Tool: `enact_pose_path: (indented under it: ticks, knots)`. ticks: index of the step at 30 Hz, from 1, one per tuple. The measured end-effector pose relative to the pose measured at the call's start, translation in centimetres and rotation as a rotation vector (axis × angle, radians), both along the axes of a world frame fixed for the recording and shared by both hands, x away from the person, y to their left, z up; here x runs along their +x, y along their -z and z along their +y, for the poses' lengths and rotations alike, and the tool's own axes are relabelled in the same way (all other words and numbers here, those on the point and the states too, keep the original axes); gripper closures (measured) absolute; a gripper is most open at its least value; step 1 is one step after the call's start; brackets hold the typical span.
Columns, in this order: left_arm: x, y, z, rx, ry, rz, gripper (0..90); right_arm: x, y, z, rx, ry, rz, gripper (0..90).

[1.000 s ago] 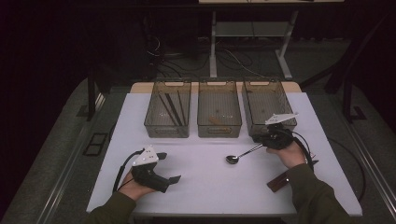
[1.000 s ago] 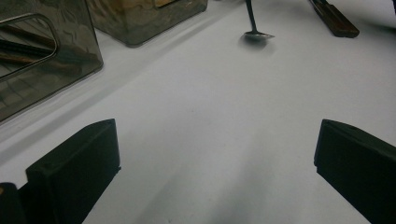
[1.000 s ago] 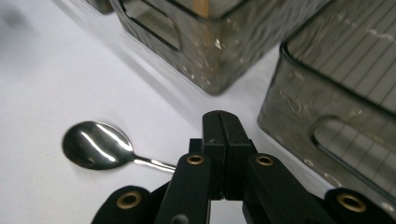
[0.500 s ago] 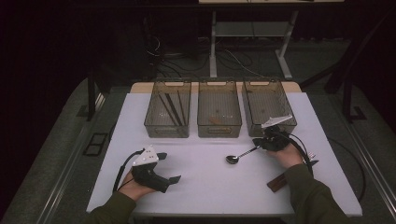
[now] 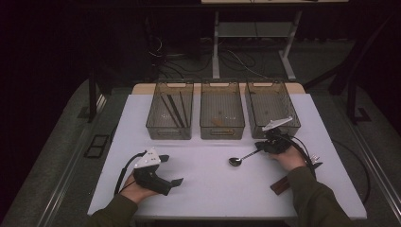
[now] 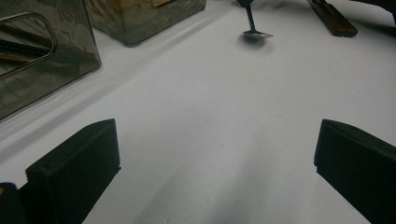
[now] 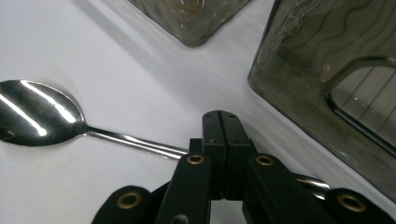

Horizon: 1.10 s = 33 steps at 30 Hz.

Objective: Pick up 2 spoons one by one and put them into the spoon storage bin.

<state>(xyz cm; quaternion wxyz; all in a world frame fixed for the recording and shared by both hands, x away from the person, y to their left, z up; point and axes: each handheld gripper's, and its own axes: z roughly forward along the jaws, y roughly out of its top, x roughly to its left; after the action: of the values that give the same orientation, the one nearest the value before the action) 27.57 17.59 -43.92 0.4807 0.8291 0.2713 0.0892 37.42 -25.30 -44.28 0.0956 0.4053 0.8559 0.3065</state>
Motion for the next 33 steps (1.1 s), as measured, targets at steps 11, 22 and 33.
enact_pose_path:
  ticks: [11,22,33]
  knots:
    - [0.0,0.0,0.0,-0.001,0.003,0.003,0.0,-0.2,-0.2,-0.1,-0.021,-0.009,0.024,89.6]
    - [0.0,0.0,0.0,0.005,0.007,0.007,0.0,-0.8,-0.5,-0.2,-0.039,-0.02,0.055,89.7]
    - [0.0,0.0,-0.1,0.007,0.008,0.005,0.0,-2.0,-0.6,-0.5,-0.048,-0.051,0.084,89.7]
